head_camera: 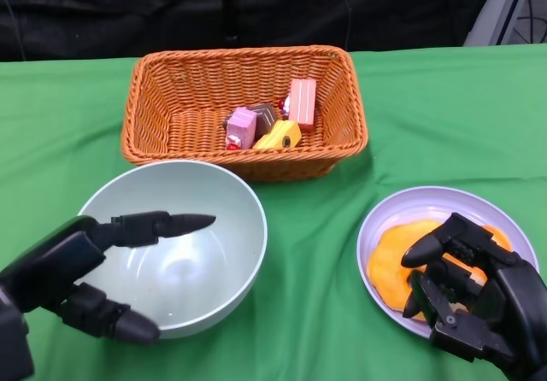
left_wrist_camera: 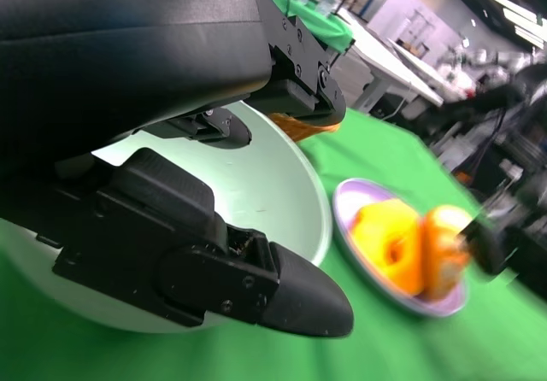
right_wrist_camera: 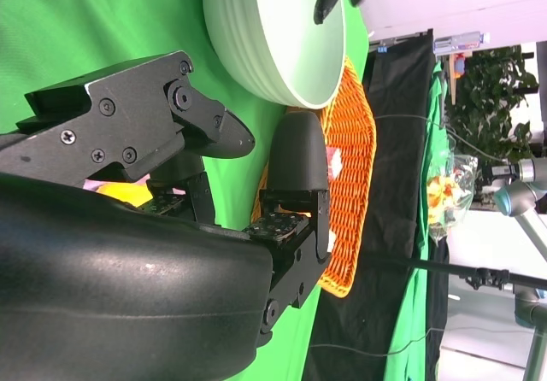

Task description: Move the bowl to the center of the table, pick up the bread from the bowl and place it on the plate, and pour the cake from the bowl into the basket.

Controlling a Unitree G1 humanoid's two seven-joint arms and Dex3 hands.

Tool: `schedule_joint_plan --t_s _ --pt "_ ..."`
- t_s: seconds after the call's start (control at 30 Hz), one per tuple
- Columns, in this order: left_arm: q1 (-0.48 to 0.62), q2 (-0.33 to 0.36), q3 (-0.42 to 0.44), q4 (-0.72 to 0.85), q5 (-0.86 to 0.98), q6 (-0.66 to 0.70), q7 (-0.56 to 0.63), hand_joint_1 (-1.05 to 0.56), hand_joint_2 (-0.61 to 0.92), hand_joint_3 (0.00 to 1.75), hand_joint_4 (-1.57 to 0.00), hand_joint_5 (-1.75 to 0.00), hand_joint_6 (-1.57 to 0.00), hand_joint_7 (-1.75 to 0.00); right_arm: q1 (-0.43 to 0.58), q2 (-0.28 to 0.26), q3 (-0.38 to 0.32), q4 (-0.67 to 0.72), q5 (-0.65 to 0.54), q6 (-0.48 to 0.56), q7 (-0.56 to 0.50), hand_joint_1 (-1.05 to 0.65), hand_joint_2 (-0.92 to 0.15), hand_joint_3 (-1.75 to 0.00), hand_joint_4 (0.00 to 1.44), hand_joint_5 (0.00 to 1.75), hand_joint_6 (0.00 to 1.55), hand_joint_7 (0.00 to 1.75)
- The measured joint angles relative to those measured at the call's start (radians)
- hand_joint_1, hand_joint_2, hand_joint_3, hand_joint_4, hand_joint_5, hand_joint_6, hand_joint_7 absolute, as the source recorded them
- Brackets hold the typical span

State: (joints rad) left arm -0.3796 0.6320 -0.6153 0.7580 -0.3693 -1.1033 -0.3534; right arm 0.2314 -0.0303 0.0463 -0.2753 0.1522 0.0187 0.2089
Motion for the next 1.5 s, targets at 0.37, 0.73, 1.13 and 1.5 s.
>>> schedule_joint_plan --t_s 0.37,0.73,1.13,1.5 --pt "0.311 -0.168 0.367 -0.403 -0.398 0.523 -0.382 -0.42 0.92 0.1 -0.97 -0.23 -0.77 -0.08 0.006 -0.002 -0.004 -0.008 0.02 0.0 0.015 -0.03 -0.74 -0.87 0.53 1.75 0.44 1.55" --pt "0.423 -0.305 0.548 -0.543 -0.207 0.628 -0.365 -0.03 0.67 0.96 -0.73 -1.55 -0.72 -1.27 0.04 -0.01 0.027 -0.063 0.038 -0.008 0.062 -0.07 -0.61 -1.01 0.59 1.75 0.5 1.51" --pt "0.438 -0.377 0.626 -0.538 -0.099 0.594 -0.385 -0.03 0.65 0.95 -0.7 -1.56 -0.69 -1.29 0.165 -0.038 0.071 -0.127 0.064 -0.022 0.102 0.0 -0.56 -1.16 0.61 1.75 0.47 1.6" --pt "0.43 -0.408 0.665 -0.506 -0.086 0.594 -0.394 -0.04 0.69 0.89 -0.69 -1.55 -0.69 -1.28 0.228 -0.058 0.081 -0.129 0.044 -0.066 0.126 0.04 -0.55 -1.17 0.63 1.75 0.46 1.61"
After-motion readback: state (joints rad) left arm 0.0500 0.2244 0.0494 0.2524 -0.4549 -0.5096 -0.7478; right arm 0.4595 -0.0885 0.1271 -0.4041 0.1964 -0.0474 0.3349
